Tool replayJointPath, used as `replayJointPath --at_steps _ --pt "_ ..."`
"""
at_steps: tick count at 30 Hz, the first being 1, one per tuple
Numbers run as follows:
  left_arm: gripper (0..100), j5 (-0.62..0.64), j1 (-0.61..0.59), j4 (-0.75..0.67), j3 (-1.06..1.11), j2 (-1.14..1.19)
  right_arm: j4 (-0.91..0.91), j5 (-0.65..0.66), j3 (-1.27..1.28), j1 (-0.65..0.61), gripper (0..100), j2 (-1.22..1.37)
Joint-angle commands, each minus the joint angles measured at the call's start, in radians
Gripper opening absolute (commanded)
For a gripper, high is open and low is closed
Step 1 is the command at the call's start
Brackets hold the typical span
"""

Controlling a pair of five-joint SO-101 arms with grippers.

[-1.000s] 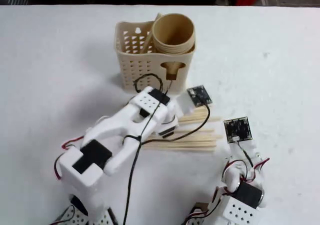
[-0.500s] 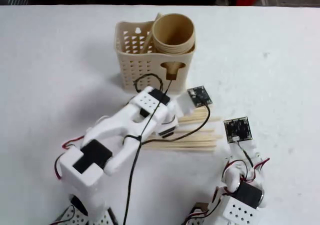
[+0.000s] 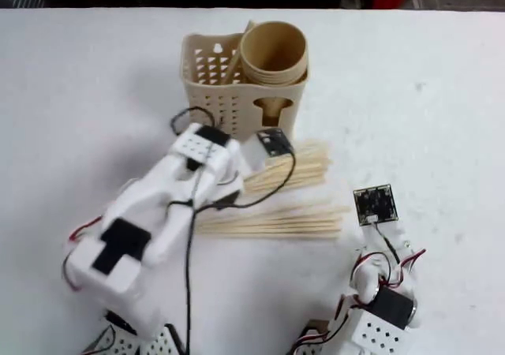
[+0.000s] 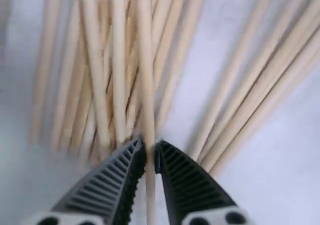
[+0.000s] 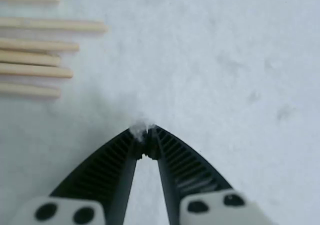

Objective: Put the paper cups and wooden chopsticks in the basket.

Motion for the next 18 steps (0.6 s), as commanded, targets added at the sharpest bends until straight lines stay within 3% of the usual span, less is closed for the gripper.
replayJointPath --at_steps 1,9,12,18 --pt "2 -0.034 -0.022 0.017 0.074 -0.248 -0.012 0.000 0.008 0.005 1.8 -0.008" --pt "2 -0.034 -0.021 0.078 0.187 -0.653 -0.012 0.000 0.008 0.005 1.8 -0.008" --pt "2 -0.018 -0.021 0.094 0.115 -0.771 -0.012 0.000 0.008 0.005 1.8 -0.008" --pt "2 0.161 -0.021 0.049 -0.163 -0.855 -0.012 0.000 0.008 0.005 1.8 -0.008"
